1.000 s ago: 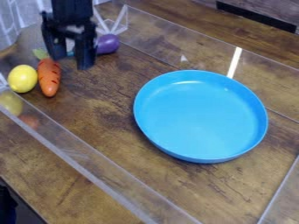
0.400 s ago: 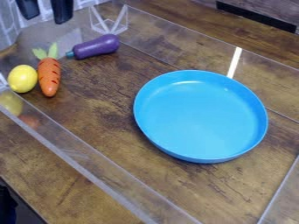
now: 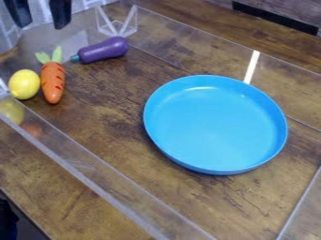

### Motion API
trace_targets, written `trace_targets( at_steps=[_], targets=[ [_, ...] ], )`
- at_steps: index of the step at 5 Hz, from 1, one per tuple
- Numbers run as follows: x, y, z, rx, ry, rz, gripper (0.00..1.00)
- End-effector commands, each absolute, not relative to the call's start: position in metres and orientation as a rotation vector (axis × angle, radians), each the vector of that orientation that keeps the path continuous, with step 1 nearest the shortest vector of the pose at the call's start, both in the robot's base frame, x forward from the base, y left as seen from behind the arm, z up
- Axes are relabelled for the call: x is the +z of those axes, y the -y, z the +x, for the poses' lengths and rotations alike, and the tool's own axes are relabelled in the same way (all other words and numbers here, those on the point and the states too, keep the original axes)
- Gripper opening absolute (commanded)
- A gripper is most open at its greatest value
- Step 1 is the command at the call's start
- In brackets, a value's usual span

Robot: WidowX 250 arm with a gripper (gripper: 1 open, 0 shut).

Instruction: Move the carrot to the right side

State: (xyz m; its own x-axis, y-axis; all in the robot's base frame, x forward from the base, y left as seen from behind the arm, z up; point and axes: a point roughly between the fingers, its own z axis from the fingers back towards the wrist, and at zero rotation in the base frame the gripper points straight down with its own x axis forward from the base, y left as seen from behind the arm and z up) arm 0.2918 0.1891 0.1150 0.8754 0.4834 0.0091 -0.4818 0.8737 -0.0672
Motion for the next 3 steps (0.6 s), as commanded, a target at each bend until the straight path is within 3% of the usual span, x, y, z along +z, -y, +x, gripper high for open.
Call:
trace_targets(
  at_steps=[1,3],
  targets=[
    [0.112,-0.184,0.302,0.595,0.058,-0.059,1.00],
    [0.090,-0.177,0.322,0.530,0.035,-0.099,1.00]
  ],
)
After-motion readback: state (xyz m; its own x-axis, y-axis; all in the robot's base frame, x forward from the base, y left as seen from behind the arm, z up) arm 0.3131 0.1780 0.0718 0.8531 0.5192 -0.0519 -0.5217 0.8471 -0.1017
